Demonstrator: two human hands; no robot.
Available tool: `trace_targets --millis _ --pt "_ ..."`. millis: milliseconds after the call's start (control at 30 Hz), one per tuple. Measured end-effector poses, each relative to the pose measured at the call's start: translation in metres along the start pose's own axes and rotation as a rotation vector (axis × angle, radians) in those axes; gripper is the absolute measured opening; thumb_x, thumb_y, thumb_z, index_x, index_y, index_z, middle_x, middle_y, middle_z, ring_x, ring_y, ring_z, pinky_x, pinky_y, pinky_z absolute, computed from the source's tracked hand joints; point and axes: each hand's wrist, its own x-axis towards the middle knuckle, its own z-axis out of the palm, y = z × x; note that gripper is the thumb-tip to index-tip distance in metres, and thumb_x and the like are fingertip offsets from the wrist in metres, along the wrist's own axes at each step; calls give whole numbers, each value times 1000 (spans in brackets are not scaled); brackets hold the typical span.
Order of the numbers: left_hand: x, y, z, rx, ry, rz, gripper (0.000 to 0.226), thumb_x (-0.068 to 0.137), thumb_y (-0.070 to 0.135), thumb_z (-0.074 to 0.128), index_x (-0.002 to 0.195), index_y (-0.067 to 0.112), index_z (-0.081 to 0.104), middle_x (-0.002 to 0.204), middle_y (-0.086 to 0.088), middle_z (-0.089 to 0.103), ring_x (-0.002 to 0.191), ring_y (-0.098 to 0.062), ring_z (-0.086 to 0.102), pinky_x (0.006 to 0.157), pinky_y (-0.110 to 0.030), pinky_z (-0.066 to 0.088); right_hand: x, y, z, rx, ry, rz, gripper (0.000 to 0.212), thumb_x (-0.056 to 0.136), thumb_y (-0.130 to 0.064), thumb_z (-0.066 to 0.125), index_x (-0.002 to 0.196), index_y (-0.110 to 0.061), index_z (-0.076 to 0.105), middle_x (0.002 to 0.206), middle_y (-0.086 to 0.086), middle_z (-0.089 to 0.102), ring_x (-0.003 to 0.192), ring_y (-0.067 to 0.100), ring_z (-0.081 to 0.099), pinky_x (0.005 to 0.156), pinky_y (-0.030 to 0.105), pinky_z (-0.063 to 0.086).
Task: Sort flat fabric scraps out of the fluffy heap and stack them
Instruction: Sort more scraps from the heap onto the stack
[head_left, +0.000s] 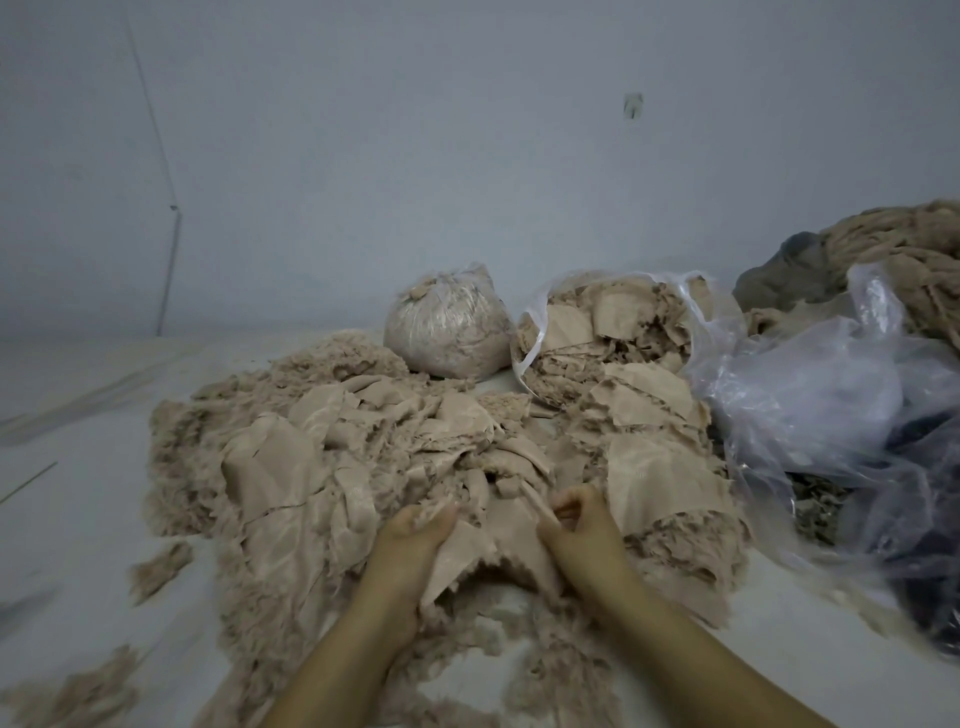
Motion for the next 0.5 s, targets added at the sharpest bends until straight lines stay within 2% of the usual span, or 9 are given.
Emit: trace_targets --millis 67,100,167,200,233,300,367,433,500 --pt "0 1 2 -90 -6 -7 31 89 21 64 116 8 58 95 -17 72 83 -32 69 66 -36 55 -12 -5 4 -183 26 -175 24 86 -34 64 76 -17 51 81 -3 55 71 11 50 61 24 40" --pt "-1 1 4 -141 -28 -4 27 89 18 63 113 5 59 92 -19 71 80 -32 70 64 -37 55 -18 -9 5 -148 -55 -146 37 86 -46 62 68 -16 53 72 -3 57 62 11 50 56 23 39" --pt "-3 1 7 -214 -78 18 21 89 12 60 105 -2 59 79 -21 70 69 -31 68 59 -36 55 -30 -20 9 -22 -367 119 60 82 -67 52 56 -14 61 56 0 61 46 12 52 45 19 38" --pt "-4 1 9 -218 -94 36 18 88 10 59 102 -3 58 75 -20 69 64 -29 68 56 -34 55 -34 -23 12 38 -488 253 67 81 -72 48 59 -12 66 57 3 65 45 12 56 43 17 40" --pt "-5 -1 10 -187 -106 57 17 88 9 59 100 -2 58 75 -19 70 64 -28 68 57 -35 55 -34 -22 15 136 -529 338 68 82 -71 49 66 -9 71 63 6 69 49 14 60 44 18 44" --pt "-8 -6 13 -73 -131 91 20 88 9 60 108 5 59 91 -17 72 77 -30 71 71 -44 57 -29 -21 21 434 -412 386 46 89 -48 59 81 -5 72 76 13 73 64 21 67 53 25 52" --pt "-12 -8 13 14 -143 134 28 87 7 64 114 12 58 102 -11 72 90 -26 70 81 -44 56 -16 -21 21 633 -223 381 22 94 -23 60 85 -3 65 74 15 71 62 22 66 52 27 53" --pt "-13 -9 9 31 -110 158 26 85 8 67 106 21 58 92 5 74 85 -12 71 75 -31 58 -4 -24 15 625 -110 375 18 97 -18 54 92 -2 61 62 9 67 47 14 59 42 21 49" --pt "-12 -7 3 35 -75 175 23 84 13 68 101 23 57 74 19 72 72 0 69 62 -19 54 0 -22 10 575 -150 393 30 95 -31 56 96 -1 61 60 7 68 46 12 62 41 21 50"
